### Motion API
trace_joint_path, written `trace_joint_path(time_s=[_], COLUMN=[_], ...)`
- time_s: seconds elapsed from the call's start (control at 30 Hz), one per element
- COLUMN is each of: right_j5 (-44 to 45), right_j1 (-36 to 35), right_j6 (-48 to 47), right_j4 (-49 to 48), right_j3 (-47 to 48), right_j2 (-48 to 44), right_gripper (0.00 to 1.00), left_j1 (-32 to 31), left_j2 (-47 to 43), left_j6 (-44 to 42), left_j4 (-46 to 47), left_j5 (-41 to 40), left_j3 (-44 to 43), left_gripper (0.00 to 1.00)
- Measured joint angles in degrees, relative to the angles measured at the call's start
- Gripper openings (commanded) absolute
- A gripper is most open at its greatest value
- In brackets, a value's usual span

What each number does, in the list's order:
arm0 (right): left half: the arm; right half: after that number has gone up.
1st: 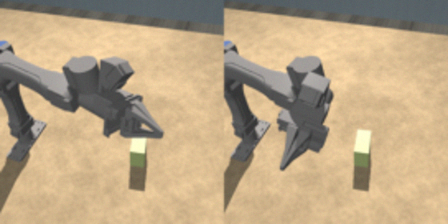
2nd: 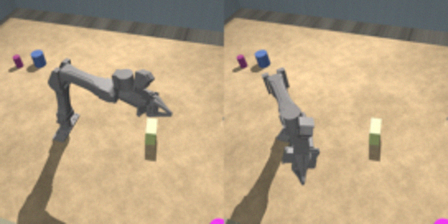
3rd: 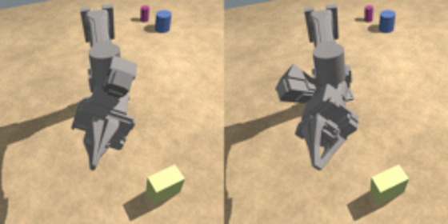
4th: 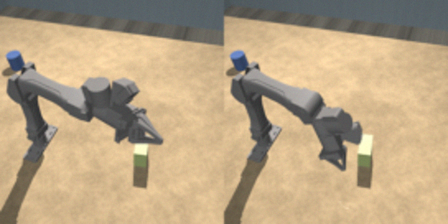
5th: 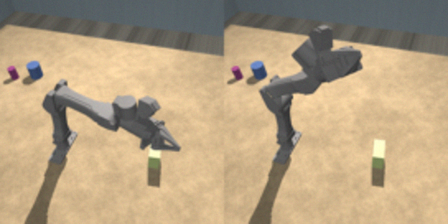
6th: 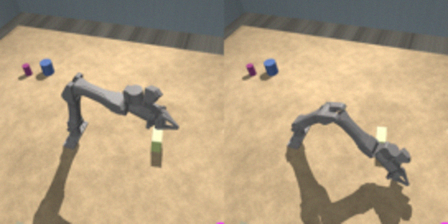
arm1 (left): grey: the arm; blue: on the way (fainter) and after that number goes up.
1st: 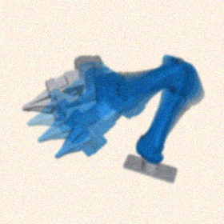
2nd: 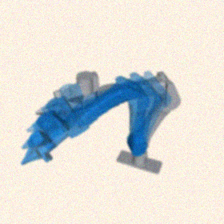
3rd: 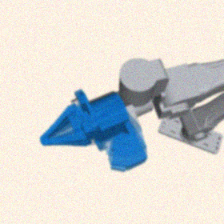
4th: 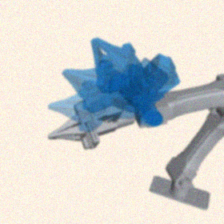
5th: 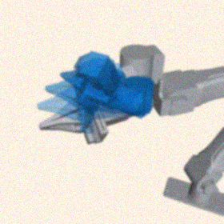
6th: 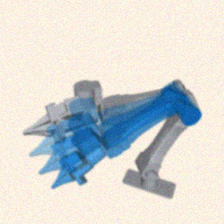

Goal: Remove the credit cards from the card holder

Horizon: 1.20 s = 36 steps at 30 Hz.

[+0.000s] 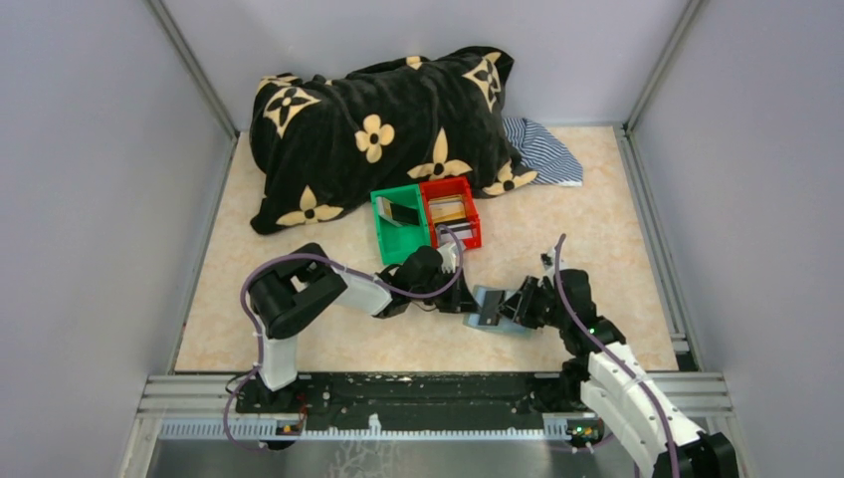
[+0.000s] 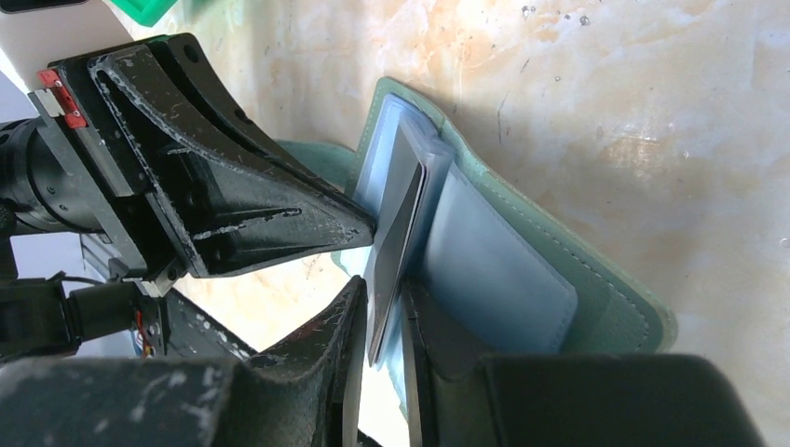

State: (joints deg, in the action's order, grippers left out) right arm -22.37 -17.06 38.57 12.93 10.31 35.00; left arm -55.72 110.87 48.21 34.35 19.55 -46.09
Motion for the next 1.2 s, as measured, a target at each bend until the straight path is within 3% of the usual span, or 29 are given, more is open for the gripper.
trace_joint_path(time_s=[0.27,1.2], right_j5=[0.11,3.56], right_j1=[0.0,-0.07], right_j6=[0.07,-3.23], right_j4=[0.26,9.9], right_j3=[0.02,5.33], right_j2=[-0.13,-1.64], right_gripper=[0.0,0.0], left_j1=[0.0,-0.44], left_j2=[0.04,1.53], left_j6=[0.04,0.24], left_j4=[-0.02,0.96], left_j5=[0.07,0.63], left_j3=[-0.07,-1.36], left_gripper=[0.08,0.08])
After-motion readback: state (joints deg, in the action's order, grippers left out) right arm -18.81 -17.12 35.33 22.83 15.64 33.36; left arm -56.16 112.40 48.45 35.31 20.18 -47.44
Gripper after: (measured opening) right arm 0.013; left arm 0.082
